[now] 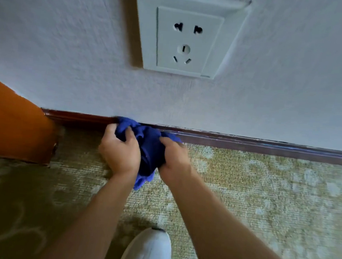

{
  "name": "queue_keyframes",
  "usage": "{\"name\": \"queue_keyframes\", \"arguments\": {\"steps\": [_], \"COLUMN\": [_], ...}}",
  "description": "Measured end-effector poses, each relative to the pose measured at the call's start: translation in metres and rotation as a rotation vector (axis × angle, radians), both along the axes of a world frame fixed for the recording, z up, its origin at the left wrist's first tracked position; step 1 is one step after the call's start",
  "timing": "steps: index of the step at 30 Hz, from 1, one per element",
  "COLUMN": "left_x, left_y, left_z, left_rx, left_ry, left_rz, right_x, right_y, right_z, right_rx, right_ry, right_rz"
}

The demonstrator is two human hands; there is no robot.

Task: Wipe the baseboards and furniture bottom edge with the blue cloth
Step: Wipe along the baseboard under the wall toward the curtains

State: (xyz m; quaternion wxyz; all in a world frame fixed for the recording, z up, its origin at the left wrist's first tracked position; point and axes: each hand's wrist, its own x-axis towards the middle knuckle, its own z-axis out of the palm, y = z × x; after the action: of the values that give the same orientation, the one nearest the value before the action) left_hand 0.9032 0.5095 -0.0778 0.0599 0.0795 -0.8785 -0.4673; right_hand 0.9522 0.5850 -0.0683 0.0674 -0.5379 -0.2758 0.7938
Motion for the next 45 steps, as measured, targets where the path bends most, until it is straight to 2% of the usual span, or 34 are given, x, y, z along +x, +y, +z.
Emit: {"name": "queue_keyframes", "arguments": {"steps": [4, 6, 8, 10, 13, 15, 17, 21, 22, 24, 29, 31, 35, 37, 39, 42, 45], "left_x": [0.018, 0.032, 0.038, 0.030, 0.008, 0.002, 0.009, 0.042, 0.043, 0.038, 0.021, 0.026, 0.051, 0.054, 0.049, 0.038, 0.037], "left_y": [0.014, 0.028, 0.033, 0.025, -0.001, -0.007, 0.001, 0.036, 0.042, 0.042, 0.010, 0.014, 0.051, 0.064, 0.057, 0.028, 0.023], "left_z": [-0.012, -0.014, -0.010, -0.008, -0.013, -0.016, -0.016, -0.013, -0.012, -0.010, -0.011, -0.012, -0.015, -0.014, -0.012, -0.014, -0.019], "left_rx": [-0.053, -0.103, -0.137, -0.091, -0.066, -0.100, -0.096, -0.136, -0.146, -0.109, -0.062, -0.073, -0.137, -0.147, -0.084, 0.043, -0.025], "left_ry": [0.142, 0.135, 0.094, 0.074, 0.124, 0.149, 0.150, 0.125, 0.115, 0.082, 0.140, 0.161, 0.152, 0.117, 0.082, 0.072, 0.148], "left_rz": [-0.195, -0.409, -0.539, -0.494, -0.222, -0.133, -0.167, -0.606, -0.659, -0.642, -0.294, -0.292, -0.693, -0.798, -0.744, -0.467, -0.332], "right_x": [0.017, 0.030, 0.039, 0.036, 0.010, -0.001, 0.002, 0.038, 0.044, 0.043, 0.016, 0.021, 0.051, 0.059, 0.054, 0.037, 0.036], "right_y": [0.019, 0.033, 0.037, 0.029, 0.005, -0.004, 0.001, 0.040, 0.048, 0.055, 0.015, 0.018, 0.059, 0.071, 0.067, 0.041, 0.027], "right_z": [-0.017, -0.024, -0.027, -0.021, -0.015, -0.014, -0.014, -0.010, -0.010, -0.013, -0.019, -0.016, -0.012, -0.013, -0.016, -0.019, -0.016], "right_rx": [0.017, 0.030, 0.033, 0.054, 0.067, 0.042, 0.040, 0.152, 0.162, 0.176, 0.092, 0.062, 0.128, 0.142, 0.171, 0.185, 0.158], "right_ry": [-0.057, -0.148, -0.201, -0.186, -0.095, -0.080, -0.117, -0.303, -0.315, -0.303, -0.146, -0.114, -0.260, -0.311, -0.291, -0.186, -0.090], "right_rz": [-0.060, -0.184, -0.275, -0.268, -0.141, -0.088, -0.121, -0.402, -0.451, -0.460, -0.175, -0.161, -0.403, -0.479, -0.451, -0.264, -0.163]}}
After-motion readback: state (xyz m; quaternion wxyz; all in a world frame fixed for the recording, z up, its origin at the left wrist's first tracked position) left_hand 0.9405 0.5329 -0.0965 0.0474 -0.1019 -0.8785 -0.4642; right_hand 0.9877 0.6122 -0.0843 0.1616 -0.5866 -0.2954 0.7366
